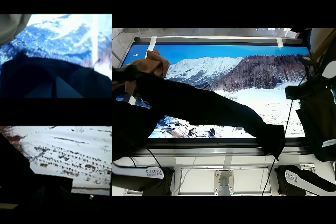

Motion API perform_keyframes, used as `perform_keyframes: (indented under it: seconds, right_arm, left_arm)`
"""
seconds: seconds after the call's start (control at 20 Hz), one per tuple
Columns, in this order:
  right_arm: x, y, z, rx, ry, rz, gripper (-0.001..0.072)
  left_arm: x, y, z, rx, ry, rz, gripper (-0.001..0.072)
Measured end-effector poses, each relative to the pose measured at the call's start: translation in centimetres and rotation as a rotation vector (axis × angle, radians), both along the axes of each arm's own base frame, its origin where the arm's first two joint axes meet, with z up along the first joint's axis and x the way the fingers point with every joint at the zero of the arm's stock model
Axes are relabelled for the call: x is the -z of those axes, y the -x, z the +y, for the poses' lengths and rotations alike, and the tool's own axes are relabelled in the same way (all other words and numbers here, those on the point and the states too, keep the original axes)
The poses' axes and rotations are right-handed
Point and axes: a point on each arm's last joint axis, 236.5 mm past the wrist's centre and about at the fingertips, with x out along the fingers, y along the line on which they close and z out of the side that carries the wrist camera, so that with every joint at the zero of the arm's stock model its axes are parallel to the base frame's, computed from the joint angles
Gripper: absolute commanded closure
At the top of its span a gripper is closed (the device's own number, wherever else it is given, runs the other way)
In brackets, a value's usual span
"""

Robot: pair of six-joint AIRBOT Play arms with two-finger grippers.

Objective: Fold the clothes and pants, and hang the long-sleeved shirts on hangers.

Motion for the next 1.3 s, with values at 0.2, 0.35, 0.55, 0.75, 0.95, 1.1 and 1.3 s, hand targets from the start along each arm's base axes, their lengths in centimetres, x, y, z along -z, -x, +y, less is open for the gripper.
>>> perform_keyframes:
  seconds: [0.2,0.35,0.55,0.75,0.95,1.1,1.3]
  right_arm:
    - [6.2,5.7,-1.2,0.071,-0.082,0.158,0.0406]
    - [10.4,7.8,-0.3,0.105,-0.193,0.199,0.0404]
    - [14.1,7.5,0.0,0.134,-0.315,0.201,0.0403]
    - [16.4,6.4,0.8,0.144,-0.468,0.183,0.0403]
    - [17.7,5.0,0.3,0.142,-0.491,0.133,0.0403]
    - [18.1,4.2,-0.7,0.133,-0.459,0.103,0.0403]
    - [18.4,4.1,-1.4,0.12,-0.434,0.102,0.0403]
  left_arm:
    - [-3.9,6.0,0.1,-0.001,-0.09,-0.013,0.0695]
    - [-3.8,9.3,-0.7,-0.002,-0.097,0.018,0.0696]
    - [-3.2,10.8,-1.1,-0.022,-0.078,0.045,0.0696]
    - [-3.0,11.2,-1.1,-0.036,-0.07,0.05,0.0695]
    - [-3.0,11.2,-1.1,-0.038,-0.071,0.05,0.0695]
    - [-3.0,11.2,-1.1,-0.039,-0.07,0.051,0.0695]
    - [-3.0,11.2,-1.1,-0.039,-0.071,0.051,0.0695]
